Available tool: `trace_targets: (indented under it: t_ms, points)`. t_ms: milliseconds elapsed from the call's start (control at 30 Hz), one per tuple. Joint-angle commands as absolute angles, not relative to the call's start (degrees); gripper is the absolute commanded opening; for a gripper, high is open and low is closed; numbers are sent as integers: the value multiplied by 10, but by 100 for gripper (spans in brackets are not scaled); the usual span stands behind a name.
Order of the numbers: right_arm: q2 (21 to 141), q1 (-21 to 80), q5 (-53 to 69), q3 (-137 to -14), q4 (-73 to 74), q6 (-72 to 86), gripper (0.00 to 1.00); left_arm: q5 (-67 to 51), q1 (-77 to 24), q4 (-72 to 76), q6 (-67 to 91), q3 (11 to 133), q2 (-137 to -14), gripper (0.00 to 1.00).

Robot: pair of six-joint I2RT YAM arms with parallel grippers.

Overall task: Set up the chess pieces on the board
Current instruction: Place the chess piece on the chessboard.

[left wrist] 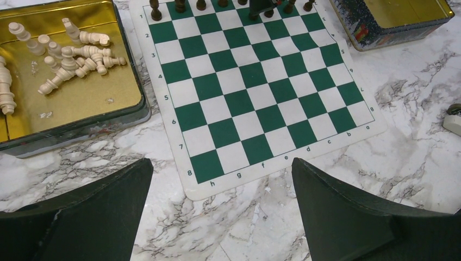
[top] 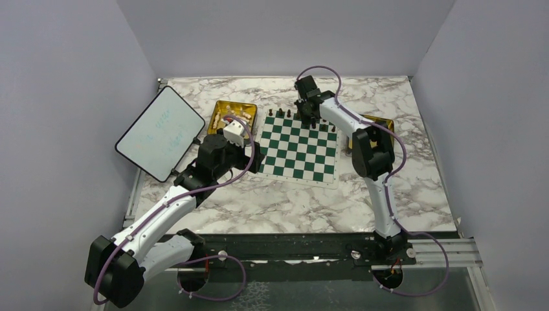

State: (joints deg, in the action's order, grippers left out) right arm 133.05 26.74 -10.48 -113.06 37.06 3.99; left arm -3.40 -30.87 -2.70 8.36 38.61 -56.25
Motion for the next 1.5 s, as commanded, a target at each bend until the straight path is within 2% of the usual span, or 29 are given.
trace_targets:
  t_ms: [0,1467]
  points:
    - [1347,272,-106,-1153,378,43,18,-29,-311,-15,86,391,-553,99]
    - [1376,272,-89,-1204,427,50,21,-25,-311,-17,83,389,-546,99]
